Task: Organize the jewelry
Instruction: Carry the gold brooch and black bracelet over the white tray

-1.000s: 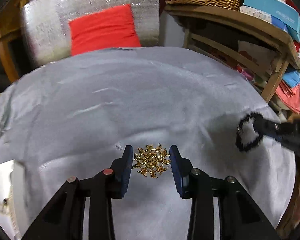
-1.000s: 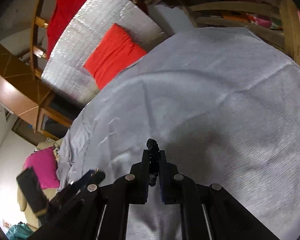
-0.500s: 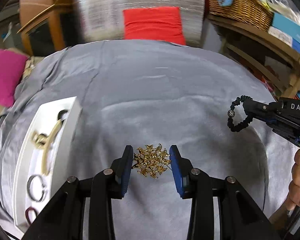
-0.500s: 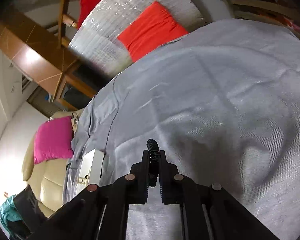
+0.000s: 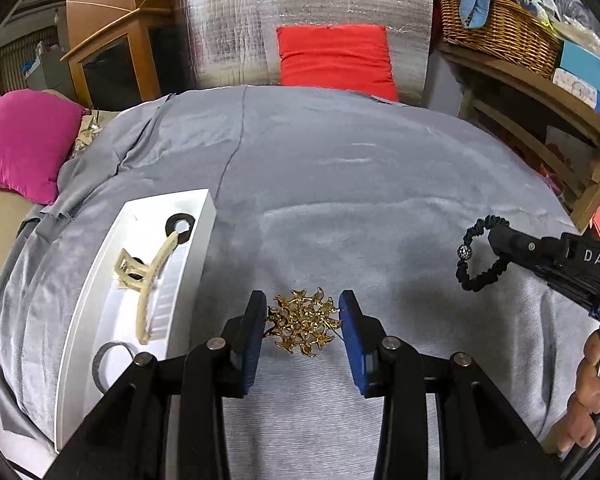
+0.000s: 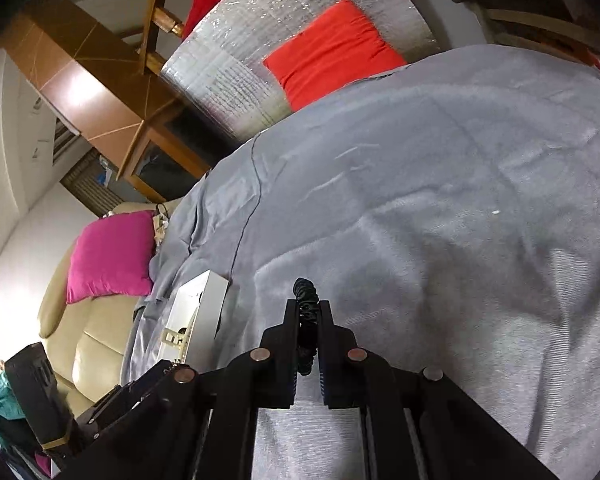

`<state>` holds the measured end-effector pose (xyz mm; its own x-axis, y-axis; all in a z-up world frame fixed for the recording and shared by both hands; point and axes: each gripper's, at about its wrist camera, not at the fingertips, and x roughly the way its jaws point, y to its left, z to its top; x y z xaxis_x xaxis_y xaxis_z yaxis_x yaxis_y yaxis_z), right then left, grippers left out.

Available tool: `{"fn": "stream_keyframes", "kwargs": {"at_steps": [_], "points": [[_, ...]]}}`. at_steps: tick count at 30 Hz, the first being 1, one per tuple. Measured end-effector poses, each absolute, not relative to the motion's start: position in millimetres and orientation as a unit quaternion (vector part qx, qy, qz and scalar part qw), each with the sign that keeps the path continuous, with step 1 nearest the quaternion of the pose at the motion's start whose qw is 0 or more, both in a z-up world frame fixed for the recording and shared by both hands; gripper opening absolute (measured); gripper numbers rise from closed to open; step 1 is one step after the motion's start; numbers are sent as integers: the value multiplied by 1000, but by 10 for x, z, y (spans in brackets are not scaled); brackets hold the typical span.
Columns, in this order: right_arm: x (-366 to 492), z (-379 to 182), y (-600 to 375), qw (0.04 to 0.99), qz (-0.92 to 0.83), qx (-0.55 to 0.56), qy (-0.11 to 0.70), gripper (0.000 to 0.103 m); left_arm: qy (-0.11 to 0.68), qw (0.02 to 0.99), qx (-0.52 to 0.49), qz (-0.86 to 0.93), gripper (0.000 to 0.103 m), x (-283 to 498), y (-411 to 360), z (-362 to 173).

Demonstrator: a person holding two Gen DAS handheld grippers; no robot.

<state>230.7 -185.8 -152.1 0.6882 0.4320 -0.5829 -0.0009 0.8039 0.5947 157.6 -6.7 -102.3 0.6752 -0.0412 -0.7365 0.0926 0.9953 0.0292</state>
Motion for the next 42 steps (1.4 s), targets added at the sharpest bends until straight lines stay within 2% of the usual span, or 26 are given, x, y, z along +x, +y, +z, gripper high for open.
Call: {"fn": "stream_keyframes", "kwargs": {"at_steps": [16,31,42], "points": [[2572,-1581,-1279,863,163,274,391,10,393,919,33,-14,39,1601,383,-993],[2613,-1656,-926,865,178,251,398,9,391,916,-52,72,39,1527,1776,-919],[2617,-1675,-784,863,190,246,398,9,433,898,-76,-1,39,1566,1800,-1118]]}}
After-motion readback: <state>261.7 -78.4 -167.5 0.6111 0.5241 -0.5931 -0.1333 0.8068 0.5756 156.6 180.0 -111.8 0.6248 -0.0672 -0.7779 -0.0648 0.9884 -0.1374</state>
